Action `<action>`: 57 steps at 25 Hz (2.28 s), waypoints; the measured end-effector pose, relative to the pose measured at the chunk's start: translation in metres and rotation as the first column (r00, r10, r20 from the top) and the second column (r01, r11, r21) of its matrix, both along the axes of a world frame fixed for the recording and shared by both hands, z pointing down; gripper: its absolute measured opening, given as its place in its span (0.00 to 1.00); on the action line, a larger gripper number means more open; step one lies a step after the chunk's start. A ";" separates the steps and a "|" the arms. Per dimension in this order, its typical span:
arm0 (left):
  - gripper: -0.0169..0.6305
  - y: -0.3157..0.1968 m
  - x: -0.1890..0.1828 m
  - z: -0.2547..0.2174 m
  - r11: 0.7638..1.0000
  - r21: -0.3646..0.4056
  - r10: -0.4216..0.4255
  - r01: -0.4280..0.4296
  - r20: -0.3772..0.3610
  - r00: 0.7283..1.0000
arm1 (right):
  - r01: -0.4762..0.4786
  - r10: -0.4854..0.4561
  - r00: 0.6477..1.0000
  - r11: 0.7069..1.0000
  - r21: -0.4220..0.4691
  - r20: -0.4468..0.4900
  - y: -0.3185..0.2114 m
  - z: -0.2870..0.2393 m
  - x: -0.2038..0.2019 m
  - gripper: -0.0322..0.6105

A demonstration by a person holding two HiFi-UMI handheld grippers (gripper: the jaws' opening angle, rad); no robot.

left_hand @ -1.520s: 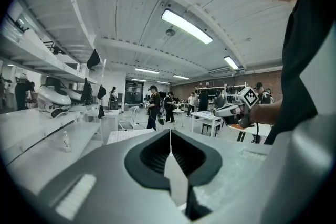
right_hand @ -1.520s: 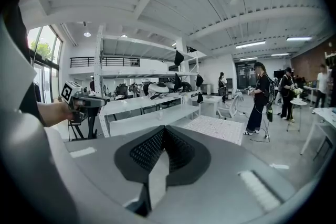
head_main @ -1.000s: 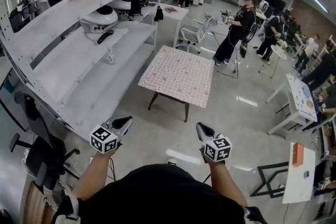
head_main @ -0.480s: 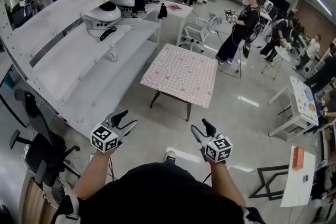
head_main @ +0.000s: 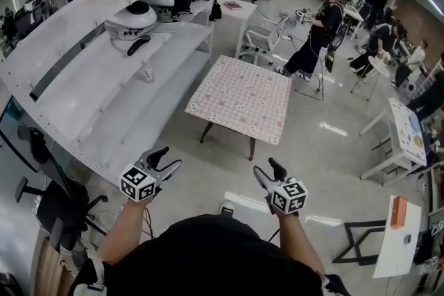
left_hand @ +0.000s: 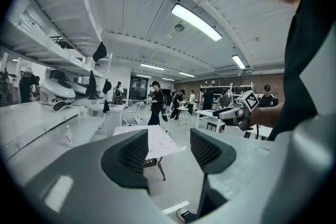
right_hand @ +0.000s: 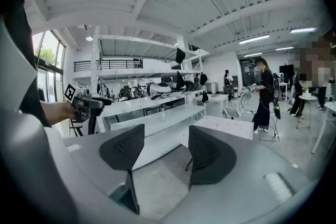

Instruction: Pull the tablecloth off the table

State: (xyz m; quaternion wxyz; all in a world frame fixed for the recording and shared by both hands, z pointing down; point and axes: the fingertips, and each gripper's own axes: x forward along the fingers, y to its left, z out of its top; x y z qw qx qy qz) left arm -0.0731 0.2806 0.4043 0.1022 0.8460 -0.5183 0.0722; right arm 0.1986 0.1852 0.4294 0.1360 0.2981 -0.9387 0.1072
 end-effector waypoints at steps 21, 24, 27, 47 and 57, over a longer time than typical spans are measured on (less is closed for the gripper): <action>0.39 -0.138 -0.019 0.005 0.997 -0.049 -0.063 0.061 -0.034 0.997 | 0.067 -0.069 0.997 0.994 -0.082 -0.020 -0.146 0.020 -0.017 0.50; 0.39 -0.155 -0.020 0.004 0.996 -0.057 -0.068 0.066 -0.034 0.997 | 0.075 -0.077 0.997 0.993 -0.093 -0.025 -0.164 0.020 -0.015 0.50; 0.39 -0.172 -0.019 0.010 0.995 -0.074 -0.068 0.066 -0.025 0.997 | 0.094 -0.099 0.994 0.989 -0.115 -0.037 -0.179 0.029 -0.016 0.50; 0.39 -0.245 0.019 0.047 0.982 -0.187 -0.034 0.037 0.021 0.999 | 0.128 -0.130 0.991 0.976 -0.175 -0.001 -0.257 0.060 -0.004 0.51; 0.39 -0.281 0.009 0.049 0.984 -0.165 0.070 -0.072 -0.017 0.997 | 0.018 -0.020 1.000 0.984 -0.175 -0.009 -0.261 0.056 -0.007 0.52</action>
